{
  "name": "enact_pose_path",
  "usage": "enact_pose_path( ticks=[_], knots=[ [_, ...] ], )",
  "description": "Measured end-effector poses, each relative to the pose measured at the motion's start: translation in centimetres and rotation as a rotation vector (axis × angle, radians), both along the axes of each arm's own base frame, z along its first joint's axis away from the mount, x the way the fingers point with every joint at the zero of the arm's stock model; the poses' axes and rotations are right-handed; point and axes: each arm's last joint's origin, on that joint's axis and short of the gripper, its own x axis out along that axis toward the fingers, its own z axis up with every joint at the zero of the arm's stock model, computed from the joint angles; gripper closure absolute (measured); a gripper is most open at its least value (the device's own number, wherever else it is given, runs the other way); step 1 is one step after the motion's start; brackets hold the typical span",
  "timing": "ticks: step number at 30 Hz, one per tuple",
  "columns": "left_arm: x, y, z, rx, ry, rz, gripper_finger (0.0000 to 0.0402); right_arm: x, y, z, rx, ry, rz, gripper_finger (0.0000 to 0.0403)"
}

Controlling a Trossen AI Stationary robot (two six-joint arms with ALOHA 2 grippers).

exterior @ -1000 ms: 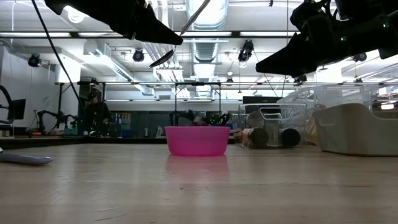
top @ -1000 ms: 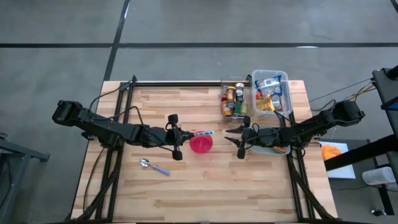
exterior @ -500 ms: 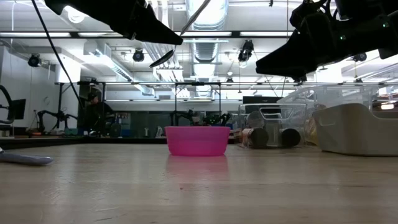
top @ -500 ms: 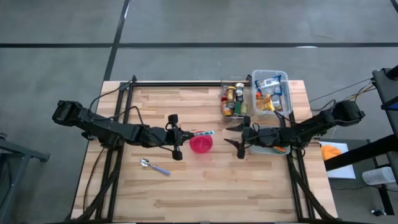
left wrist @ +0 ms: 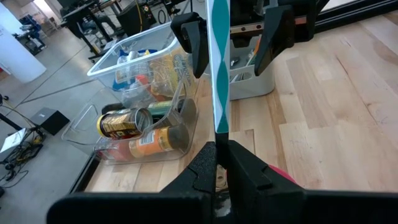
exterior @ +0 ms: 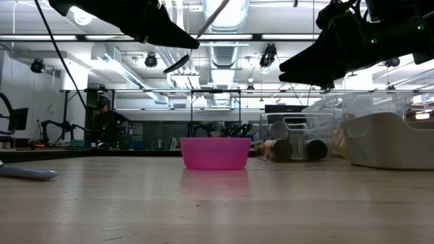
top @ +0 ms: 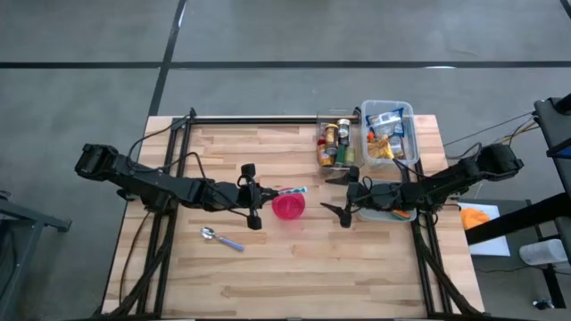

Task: Pick & Place Food Item
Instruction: Put the blue patterned spoon into the gray bin

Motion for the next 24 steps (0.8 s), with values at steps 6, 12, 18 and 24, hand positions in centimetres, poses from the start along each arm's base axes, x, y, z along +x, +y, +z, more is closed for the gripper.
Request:
enact_pose_path(
  ticks=[6, 12, 18, 24],
  knots=[
    [0.0, 0.0, 0.0, 0.000, 0.000, 0.000, 0.0377, 0.0, 0.0, 0.0, 0.001, -0.003, 0.002, 0.0033],
    [0.0, 0.0, 0.0, 0.000, 0.000, 0.001, 0.0377, 0.1, 0.0, 0.6, 0.019, -0.063, 0.001, 0.0033],
    [0.0, 0.0, 0.0, 0.001, 0.001, 0.001, 0.0377, 0.2, 0.0, 1.3, 0.166, -0.168, -0.019, 0.0033],
    [0.0, 0.0, 0.0, 0.001, 0.001, 0.001, 0.0377, 0.3, -0.6, 1.7, 0.213, -0.227, -0.078, 0.0033]
  ],
)
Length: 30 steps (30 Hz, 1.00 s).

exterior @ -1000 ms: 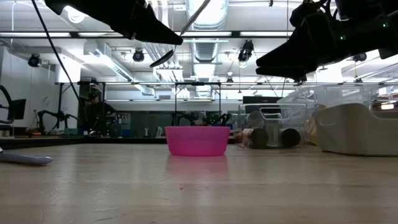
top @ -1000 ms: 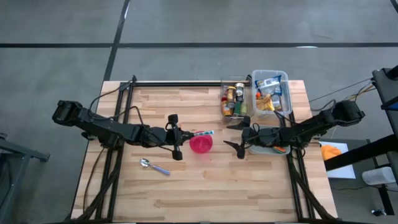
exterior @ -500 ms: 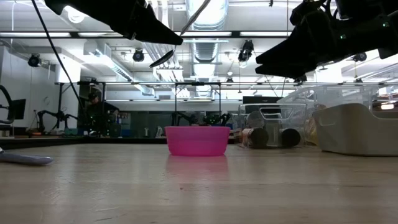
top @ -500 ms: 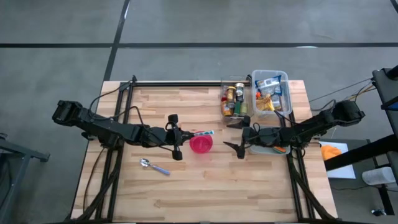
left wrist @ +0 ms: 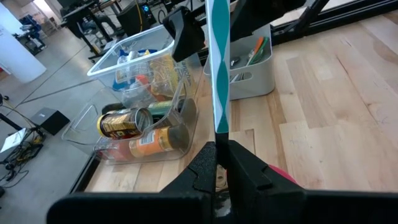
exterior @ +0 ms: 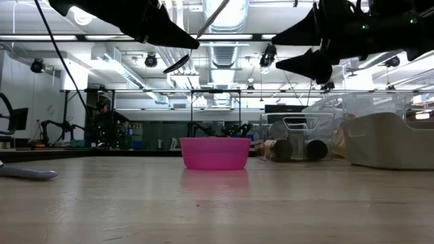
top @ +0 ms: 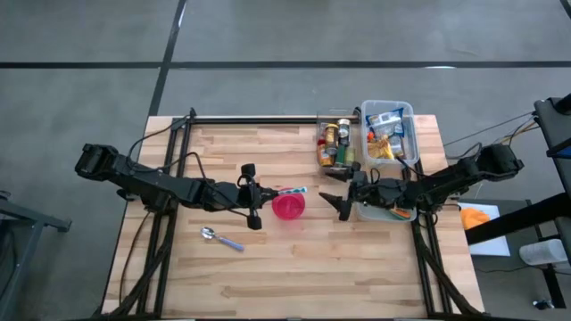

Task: Pick & Place Food Item
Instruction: Put the blue patterned spoon into the gray bin

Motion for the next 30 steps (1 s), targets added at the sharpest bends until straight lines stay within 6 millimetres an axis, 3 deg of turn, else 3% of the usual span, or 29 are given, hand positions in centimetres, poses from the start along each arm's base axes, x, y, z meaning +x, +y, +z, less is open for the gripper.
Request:
enact_pose_path(
  ticks=[6, 14, 18, 24, 30],
  knots=[
    [0.0, 0.0, 0.0, 0.001, 0.000, 0.000, 0.0377, 0.0, -0.1, 0.0, 0.008, -0.002, -0.003, 0.0033],
    [0.0, 0.0, 0.0, 0.002, 0.001, -0.001, 0.0377, 1.2, 0.4, 1.4, -0.172, 0.004, 0.090, 0.0033],
    [0.0, 0.0, 0.0, 0.002, 0.000, -0.001, 0.0377, 3.5, 0.8, 2.3, -0.228, 0.007, 0.100, 0.0033],
    [-0.1, 0.2, 0.0, 0.029, -0.008, 0.075, 0.0377, 8.5, 1.8, 1.8, -0.312, 0.066, 0.114, 0.0033],
    [-0.3, 0.7, 0.1, 0.084, -0.025, 0.263, 0.0377, 12.3, 2.1, 1.8, -0.363, 0.110, -0.092, 0.0033]
  ],
)
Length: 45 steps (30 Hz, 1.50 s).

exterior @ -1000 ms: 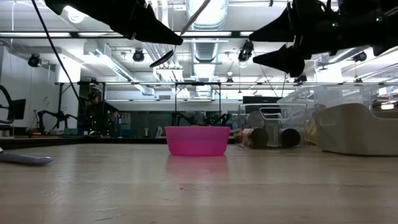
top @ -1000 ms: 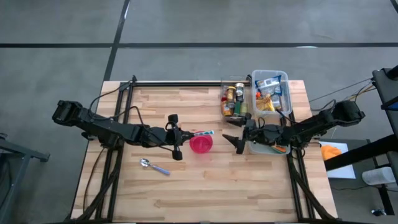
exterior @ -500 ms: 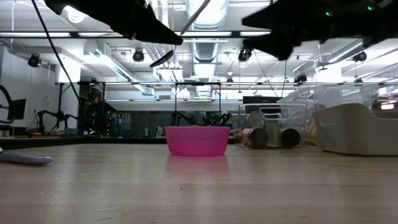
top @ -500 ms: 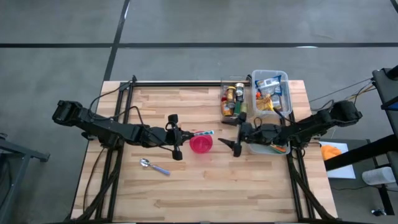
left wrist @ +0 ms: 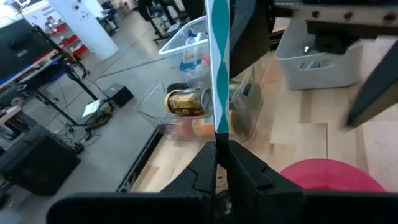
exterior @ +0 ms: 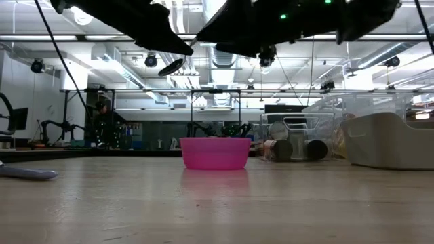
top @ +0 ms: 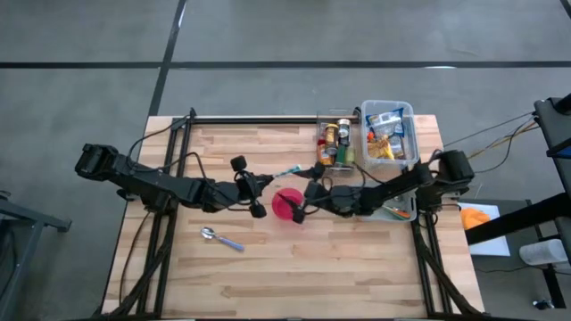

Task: Pick & Place Food Item
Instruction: Put the blue patterned spoon into the gray bin

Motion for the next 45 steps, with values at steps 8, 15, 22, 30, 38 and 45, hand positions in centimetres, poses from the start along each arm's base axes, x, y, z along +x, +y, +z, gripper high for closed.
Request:
enact_pose_path(
  ticks=[8, 15, 22, 30, 38, 45],
  knots=[
    [-0.2, 0.0, -0.4, -0.006, 0.036, 0.011, 0.0377, 1.7, 0.6, 0.2, -0.036, 0.006, -0.042, 0.0033],
    [-0.3, 0.1, -0.8, -0.026, 0.036, 0.019, 0.0377, 1.3, 0.5, 1.0, -0.055, -0.006, -0.113, 0.0033],
    [-0.4, 0.1, -0.9, -0.026, 0.035, 0.019, 0.0377, 1.4, 0.5, 1.2, -0.007, -0.039, -0.105, 0.0033],
    [-0.4, 0.1, -0.9, -0.027, 0.033, 0.019, 0.0377, 1.4, 0.0, 2.0, -0.015, -0.102, -0.121, 0.0042],
    [-0.4, 0.1, -0.9, -0.027, 0.033, 0.019, 0.0377, 1.4, -0.1, 2.2, -0.027, -0.119, -0.125, 0.0114],
    [-0.4, 0.1, -0.9, -0.027, 0.033, 0.018, 0.0377, 1.4, -0.2, 2.3, -0.023, -0.131, -0.128, 0.0191]
  ],
)
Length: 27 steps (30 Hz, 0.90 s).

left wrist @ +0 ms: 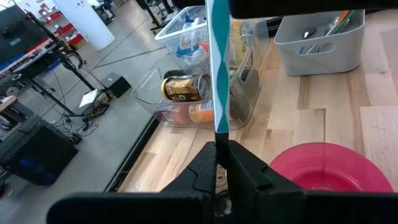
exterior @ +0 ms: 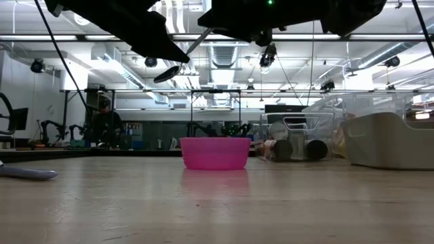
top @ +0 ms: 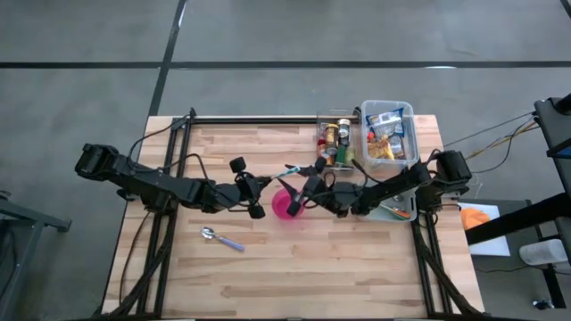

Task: Pick & Place Food Item
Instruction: Put the blue patterned spoon into the gray bin

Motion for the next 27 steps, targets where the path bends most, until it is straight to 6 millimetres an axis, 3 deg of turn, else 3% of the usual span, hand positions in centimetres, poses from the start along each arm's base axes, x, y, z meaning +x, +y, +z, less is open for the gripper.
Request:
enact_pose_path(
  ticks=[16, 20, 27],
  knots=[
    [0.03, 0.01, 0.08, 0.050, 0.022, -0.018, 0.0377, 0.08, -0.53, 0.22, 0.036, -0.044, 0.009, 0.0358],
    [0.11, 0.03, 0.25, 0.110, 0.041, -0.036, 0.0377, 0.07, -0.53, 0.25, 0.036, -0.046, 0.008, 0.0366],
    [0.12, 0.02, 0.28, 0.121, 0.046, -0.044, 0.0377, 0.05, -0.67, 0.25, 0.044, -0.049, -0.016, 0.0340]
  ],
)
